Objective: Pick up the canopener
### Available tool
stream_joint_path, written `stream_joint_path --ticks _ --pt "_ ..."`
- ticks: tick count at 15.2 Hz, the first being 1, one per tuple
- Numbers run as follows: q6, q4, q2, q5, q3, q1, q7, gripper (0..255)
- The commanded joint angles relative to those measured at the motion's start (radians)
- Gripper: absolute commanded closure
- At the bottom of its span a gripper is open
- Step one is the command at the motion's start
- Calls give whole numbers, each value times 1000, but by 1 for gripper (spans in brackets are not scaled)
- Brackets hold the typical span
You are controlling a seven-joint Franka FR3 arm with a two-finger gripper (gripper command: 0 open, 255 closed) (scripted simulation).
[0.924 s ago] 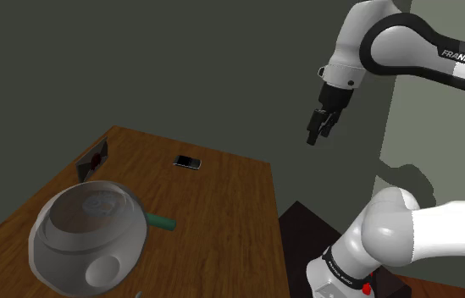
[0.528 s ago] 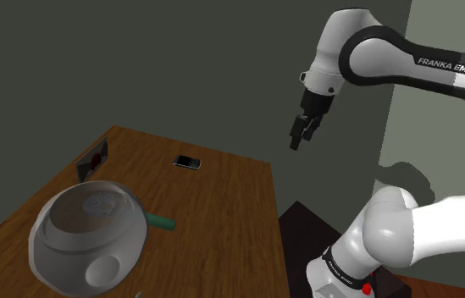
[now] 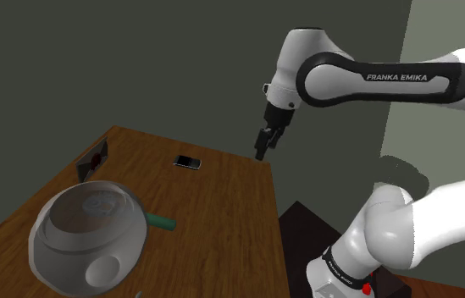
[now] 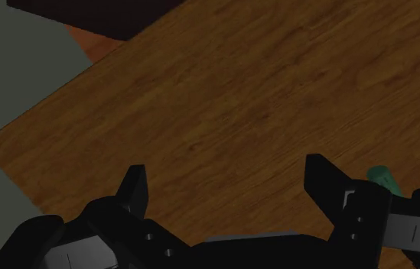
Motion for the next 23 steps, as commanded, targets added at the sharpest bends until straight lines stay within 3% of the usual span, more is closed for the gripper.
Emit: stream_joint_path --ticks 1,12,23 --pt "53 12 52 11 21 20 0 0" --pt "319 134 382 10 128 102 5 0" --pt "481 363 727 -103 212 187 53 0"
